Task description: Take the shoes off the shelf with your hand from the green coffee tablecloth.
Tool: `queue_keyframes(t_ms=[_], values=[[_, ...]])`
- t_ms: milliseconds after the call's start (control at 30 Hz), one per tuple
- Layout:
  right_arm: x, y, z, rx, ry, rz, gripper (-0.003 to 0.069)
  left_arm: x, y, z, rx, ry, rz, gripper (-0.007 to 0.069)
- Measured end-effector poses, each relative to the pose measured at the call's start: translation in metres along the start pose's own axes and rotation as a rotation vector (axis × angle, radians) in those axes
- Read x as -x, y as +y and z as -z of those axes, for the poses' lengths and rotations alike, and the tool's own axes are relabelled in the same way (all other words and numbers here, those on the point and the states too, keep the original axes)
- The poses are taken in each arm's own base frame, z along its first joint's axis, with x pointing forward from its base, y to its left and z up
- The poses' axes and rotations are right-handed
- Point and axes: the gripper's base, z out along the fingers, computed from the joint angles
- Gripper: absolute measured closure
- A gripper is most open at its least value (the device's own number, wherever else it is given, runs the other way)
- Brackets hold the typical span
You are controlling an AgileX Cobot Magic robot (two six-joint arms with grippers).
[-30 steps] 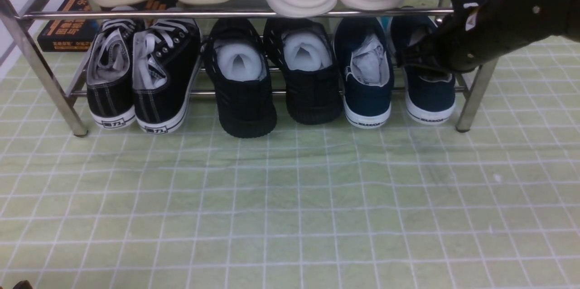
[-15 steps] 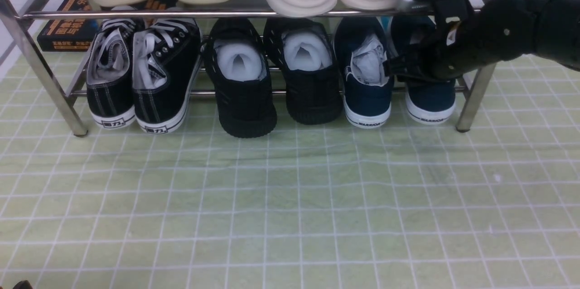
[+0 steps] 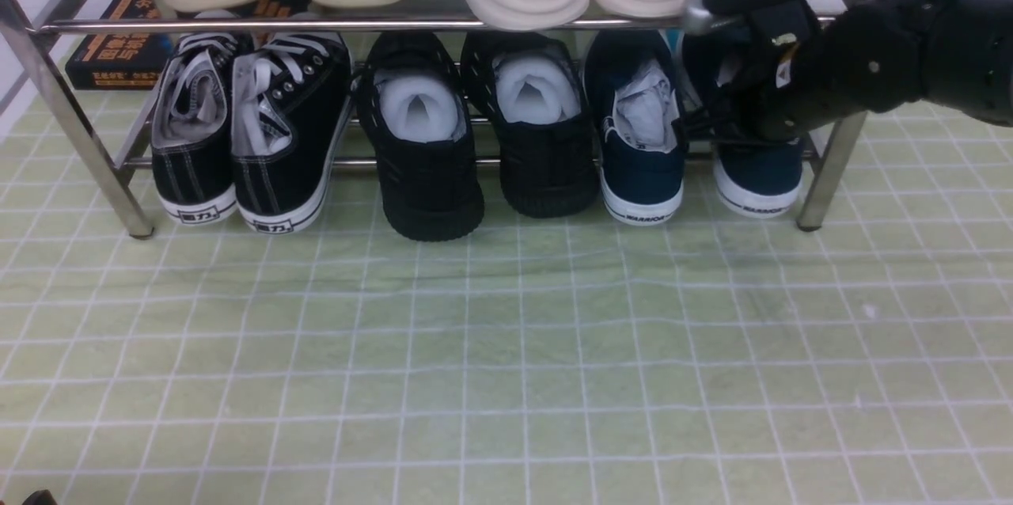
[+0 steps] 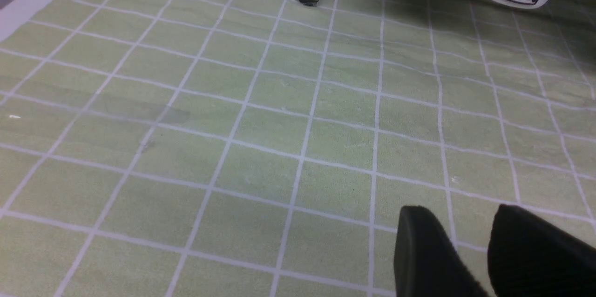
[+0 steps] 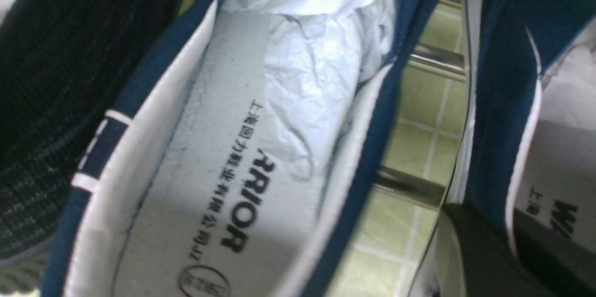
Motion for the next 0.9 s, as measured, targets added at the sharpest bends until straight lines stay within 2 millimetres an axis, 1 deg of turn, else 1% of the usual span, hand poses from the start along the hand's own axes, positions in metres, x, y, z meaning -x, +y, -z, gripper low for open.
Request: queue_keyframes(t_ms=[33, 100, 133, 167, 200, 233, 267, 300, 333, 367, 400, 467, 500, 533, 600, 633, 667, 700, 733, 767, 800, 833, 900], values=[[0.000, 0.000, 0.004, -0.002, 0.008, 0.000, 0.0632, 0.000, 0.000, 0.000, 0.000, 0.000, 0.000, 0.0382], [0.005, -0.001, 0.026, -0.008, 0.019, -0.007, 0.0632, 0.000, 0.000, 0.000, 0.000, 0.000, 0.000, 0.0382], [0.006, -0.002, 0.030, -0.007, 0.020, -0.010, 0.0632, 0.000, 0.000, 0.000, 0.000, 0.000, 0.000, 0.0382], [0.008, -0.002, 0.046, -0.007, 0.032, -0.021, 0.0632, 0.000, 0.000, 0.000, 0.000, 0.000, 0.000, 0.0382], [0.009, -0.002, 0.057, -0.003, 0.035, -0.029, 0.0632, 0.000, 0.000, 0.000, 0.000, 0.000, 0.000, 0.0382], [0.011, -0.002, 0.065, -0.002, 0.031, -0.034, 0.0632, 0.000, 0.000, 0.000, 0.000, 0.000, 0.000, 0.0382], [0.011, -0.002, 0.067, -0.002, 0.036, -0.036, 0.0632, 0.000, 0.000, 0.000, 0.000, 0.000, 0.000, 0.0382], [0.013, -0.003, 0.086, 0.001, 0.035, -0.044, 0.0632, 0.000, 0.000, 0.000, 0.000, 0.000, 0.000, 0.0382], [0.013, -0.003, 0.094, 0.005, 0.040, -0.052, 0.0632, 0.000, 0.000, 0.000, 0.000, 0.000, 0.000, 0.0382], [0.012, -0.003, 0.094, 0.006, 0.044, -0.054, 0.0632, 0.000, 0.000, 0.000, 0.000, 0.000, 0.000, 0.0382], [0.012, -0.002, 0.106, 0.016, 0.048, -0.068, 0.0632, 0.000, 0.000, 0.000, 0.000, 0.000, 0.000, 0.0382], [0.012, -0.001, 0.115, 0.029, 0.057, -0.083, 0.0632, 0.000, 0.000, 0.000, 0.000, 0.000, 0.000, 0.0382], [0.010, 0.000, 0.129, 0.047, 0.079, -0.104, 0.0632, 0.000, 0.000, 0.000, 0.000, 0.000, 0.000, 0.0382], [0.009, 0.000, 0.130, 0.048, 0.083, -0.104, 0.0632, 0.000, 0.000, 0.000, 0.000, 0.000, 0.000, 0.0382], [0.003, 0.002, 0.153, 0.080, 0.138, -0.105, 0.0632, 0.000, 0.000, 0.000, 0.000, 0.000, -0.001, 0.0382], [0.001, 0.002, 0.160, 0.091, 0.158, -0.104, 0.0632, 0.000, 0.000, 0.000, 0.000, 0.000, -0.001, 0.0382], [0.000, 0.003, 0.162, 0.094, 0.163, -0.103, 0.0632, 0.000, 0.000, 0.000, 0.000, 0.000, -0.001, 0.0382], [-0.005, 0.004, 0.178, 0.119, 0.205, -0.096, 0.0632, 0.000, 0.000, 0.000, 0.000, 0.000, -0.001, 0.0382], [-0.010, 0.005, 0.187, 0.132, 0.252, -0.090, 0.0632, 0.000, 0.000, 0.000, 0.000, 0.000, -0.001, 0.0382], [-0.011, 0.005, 0.188, 0.134, 0.259, -0.089, 0.0632, 0.000, 0.000, 0.000, 0.000, 0.000, -0.001, 0.0382], [-0.018, 0.006, 0.201, 0.155, 0.314, -0.086, 0.0632, 0.000, 0.000, 0.000, 0.000, 0.000, -0.001, 0.0382], [-0.021, 0.008, 0.207, 0.170, 0.334, -0.085, 0.0632, 0.000, 0.000, 0.000, 0.000, 0.000, -0.001, 0.0382], [-0.025, 0.012, 0.215, 0.194, 0.328, -0.079, 0.0632, 0.000, 0.000, 0.000, 0.000, 0.000, -0.001, 0.0382]])
